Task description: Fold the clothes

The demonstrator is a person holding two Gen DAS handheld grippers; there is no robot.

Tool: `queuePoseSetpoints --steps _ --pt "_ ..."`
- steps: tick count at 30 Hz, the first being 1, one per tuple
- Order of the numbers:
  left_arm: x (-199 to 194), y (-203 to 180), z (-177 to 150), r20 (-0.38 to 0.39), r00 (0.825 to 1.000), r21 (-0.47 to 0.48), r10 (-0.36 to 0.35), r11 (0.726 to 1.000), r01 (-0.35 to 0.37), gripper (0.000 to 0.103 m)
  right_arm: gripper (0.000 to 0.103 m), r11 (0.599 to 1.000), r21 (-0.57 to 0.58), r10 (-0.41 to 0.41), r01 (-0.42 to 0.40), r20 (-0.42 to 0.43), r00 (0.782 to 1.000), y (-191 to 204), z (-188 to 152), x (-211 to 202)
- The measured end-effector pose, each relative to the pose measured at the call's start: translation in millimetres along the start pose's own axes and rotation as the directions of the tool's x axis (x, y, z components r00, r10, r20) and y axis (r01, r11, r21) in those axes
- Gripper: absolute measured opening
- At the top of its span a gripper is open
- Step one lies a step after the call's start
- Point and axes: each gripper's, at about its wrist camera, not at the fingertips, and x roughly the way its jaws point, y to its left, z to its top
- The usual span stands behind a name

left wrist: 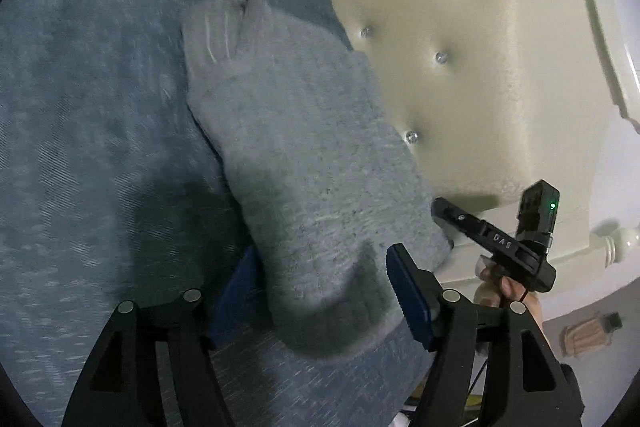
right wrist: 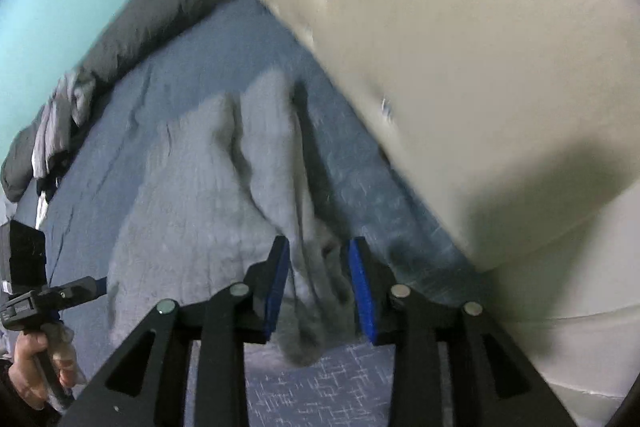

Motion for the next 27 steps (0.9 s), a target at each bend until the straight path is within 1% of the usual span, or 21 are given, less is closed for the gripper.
queuePoseSetpoints --steps 1,3,6,8,10,11,12,13,14,16,18,21,24,27 --pt "-7 -1 2 0.013 1.0 0.012 -0.001 1.0 0.001 0.071 0.031 1.0 -0.009 0.021 -0.021 0.02 1.0 3 0 -6" --pt "-17 -9 6 0.039 0.999 0.058 0.003 0.998 -0.005 0.071 0.024 0.998 -0.044 0.05 -0.048 0.031 0.998 13 -2 -10" --pt "-17 -28 8 0.036 0.999 0.143 0.005 0.99 -0.01 0.071 0.018 0.989 -0.092 0.113 -0.112 0.007 0.994 30 -5 -5" --pt "-10 -38 5 0.022 1.0 0.189 0.017 0.982 -0.021 0.07 0.015 0.986 -0.11 0.126 -0.128 -0.021 0.992 41 -5 8" --pt "-4 -42 0 0.003 0.999 0.226 0.047 0.973 -0.047 0.07 0.014 0.988 -0.111 0.099 -0.105 -0.058 0.993 45 -9 23" --pt "2 -42 0 -0.006 0.997 0.244 0.074 0.967 -0.071 0.07 0.011 0.992 -0.099 0.071 -0.078 -0.075 0.995 43 -9 31" --pt "8 -39 1 -0.013 0.995 0.251 0.1 0.963 -0.093 0.07 0.01 0.995 -0.081 0.048 -0.055 -0.089 0.995 39 -11 37" --pt "10 -36 1 -0.02 0.993 0.249 0.114 0.963 -0.105 0.07 0.005 0.998 -0.06 0.03 -0.036 -0.098 0.995 33 -13 41" --pt "12 -32 0 -0.024 0.991 0.245 0.129 0.962 -0.119 0.07 0.002 0.999 -0.045 0.013 -0.018 -0.104 0.995 28 -16 44" --pt "15 -28 -4 -0.032 0.987 0.254 0.154 0.957 -0.141 0.07 0.001 0.999 -0.032 -0.017 0.013 -0.114 0.993 21 -20 46" --pt "18 -25 -8 -0.036 0.986 0.265 0.166 0.952 -0.151 0.07 0.0 1.0 -0.021 -0.021 0.018 -0.111 0.994 17 -22 43" --pt "19 -26 -6 -0.023 0.985 0.272 0.172 0.949 -0.159 0.07 0.0 1.0 -0.013 -0.011 0.01 -0.064 0.998 17 -22 33" --pt "11 -32 -3 0.01 0.986 0.288 0.165 0.944 -0.161 0.07 0.001 1.0 -0.017 0.002 -0.002 -0.017 1.0 19 -21 22" --pt "6 -37 -4 0.015 0.987 0.309 0.159 0.938 -0.156 0.07 0.001 0.999 -0.007 -0.035 0.035 -0.044 0.998 15 -31 32"
